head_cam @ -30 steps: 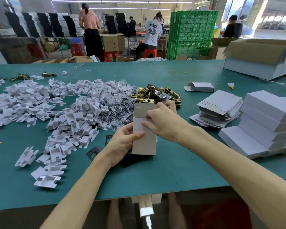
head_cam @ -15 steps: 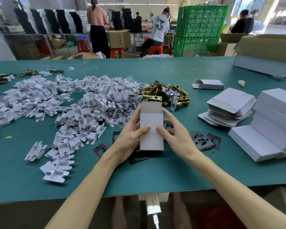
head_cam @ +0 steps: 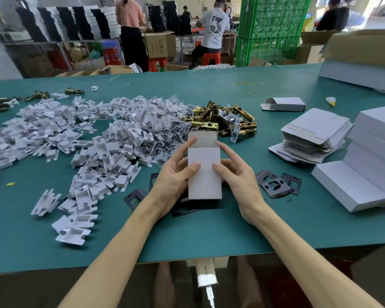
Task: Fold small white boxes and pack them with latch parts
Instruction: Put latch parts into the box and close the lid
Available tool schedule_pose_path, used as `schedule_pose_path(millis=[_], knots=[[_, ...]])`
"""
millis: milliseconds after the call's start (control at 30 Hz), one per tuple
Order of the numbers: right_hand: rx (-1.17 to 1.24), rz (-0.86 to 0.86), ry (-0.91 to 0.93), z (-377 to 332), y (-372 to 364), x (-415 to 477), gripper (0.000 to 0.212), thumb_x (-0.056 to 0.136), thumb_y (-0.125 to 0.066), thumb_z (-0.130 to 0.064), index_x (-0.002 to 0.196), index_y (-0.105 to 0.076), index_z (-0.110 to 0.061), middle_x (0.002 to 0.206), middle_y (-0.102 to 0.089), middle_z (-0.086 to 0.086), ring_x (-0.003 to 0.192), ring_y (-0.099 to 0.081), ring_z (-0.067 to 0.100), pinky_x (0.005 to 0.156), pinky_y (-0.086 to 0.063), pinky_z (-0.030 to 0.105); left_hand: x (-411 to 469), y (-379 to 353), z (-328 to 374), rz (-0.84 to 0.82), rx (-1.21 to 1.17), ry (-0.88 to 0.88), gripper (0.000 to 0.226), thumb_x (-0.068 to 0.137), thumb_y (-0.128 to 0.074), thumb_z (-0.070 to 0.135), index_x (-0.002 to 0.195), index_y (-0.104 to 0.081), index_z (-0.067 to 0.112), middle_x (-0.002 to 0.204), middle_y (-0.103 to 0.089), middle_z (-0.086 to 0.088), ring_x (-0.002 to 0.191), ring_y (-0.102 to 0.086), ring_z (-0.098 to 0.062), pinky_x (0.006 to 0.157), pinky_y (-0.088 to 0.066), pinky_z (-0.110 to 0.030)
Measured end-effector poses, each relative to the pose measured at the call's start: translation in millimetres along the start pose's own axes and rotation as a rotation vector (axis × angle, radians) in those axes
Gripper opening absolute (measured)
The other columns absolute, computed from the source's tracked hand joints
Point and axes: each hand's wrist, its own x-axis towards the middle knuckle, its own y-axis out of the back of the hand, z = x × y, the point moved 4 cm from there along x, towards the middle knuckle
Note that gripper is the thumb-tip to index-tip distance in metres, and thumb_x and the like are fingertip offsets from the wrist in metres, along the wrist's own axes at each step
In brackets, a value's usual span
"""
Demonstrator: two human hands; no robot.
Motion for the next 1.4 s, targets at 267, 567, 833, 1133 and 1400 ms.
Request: schedule_pose_path(millis=[267, 567, 833, 1133, 1400], knots=[[0.023, 0.030, -0.020, 3.0, 4.1, -2.6, 0.019, 0.097, -0.069, -0.026, 0.115, -0.068, -0.031, 0.094, -0.074, -0.001, 0.090, -0.070, 0.018, 0.083, -0.057, 0.053, -0.2, -1.0, -0.8, 0.035, 0.014, 0.028, 0.036, 0.089, -0.073, 0.014, 0.124, -0.072, 0.020, 0.130, -0.070, -0.014, 0.108, -0.070, -0.030, 0.084, -0.064, -0.047], [-0.018, 0.042, -0.029, 4.3, 5.0, -2.4, 0.023, 0.092, -0.071, -0.028, 0.115, -0.068, -0.024, 0.106, -0.074, -0.002, 0.095, -0.069, 0.014, 0.062, -0.054, 0.026, -1.0, -1.2, 1.6, 0.040, 0.001, 0.056, 0.043, 0.088, -0.071, 0.016, 0.131, -0.068, 0.011, 0.135, -0.066, -0.020, 0.109, -0.068, -0.032, 0.086, -0.064, -0.043], [-0.018, 0.047, -0.036, 5.7, 5.9, -1.3, 0.022, 0.092, -0.073, -0.030, 0.113, -0.068, -0.026, 0.108, -0.073, 0.004, 0.099, -0.070, 0.024, 0.073, -0.058, 0.036, -0.5, -0.7, 2.4, -0.033, 0.028, 0.031, 0.043, 0.093, -0.069, 0.011, 0.136, -0.067, 0.016, 0.138, -0.066, -0.015, 0.115, -0.066, -0.030, 0.092, -0.062, -0.044], [0.055, 0.065, -0.057, 3.4, 7.8, -1.2, 0.032, 0.089, -0.079, -0.030, 0.118, -0.067, -0.028, 0.107, -0.076, 0.004, 0.100, -0.072, 0.028, 0.083, -0.060, 0.047, 1.2, -0.1, 3.5, -0.002, 0.021, 0.001, 0.048, 0.095, -0.070, 0.020, 0.140, -0.065, 0.033, 0.128, -0.071, -0.005, 0.105, -0.066, -0.021, 0.086, -0.061, -0.038], [0.100, 0.080, -0.122, 7.1, 9.1, -2.5, 0.020, 0.087, -0.081, -0.029, 0.106, -0.076, -0.024, 0.099, -0.078, 0.002, 0.083, -0.073, 0.017, 0.068, -0.059, 0.033, 1.8, -0.4, 2.1, 0.056, 0.123, -0.010, 0.044, 0.104, -0.053, 0.040, 0.148, -0.055, 0.036, 0.138, -0.068, -0.009, 0.111, -0.065, -0.034, 0.099, -0.053, -0.058]])
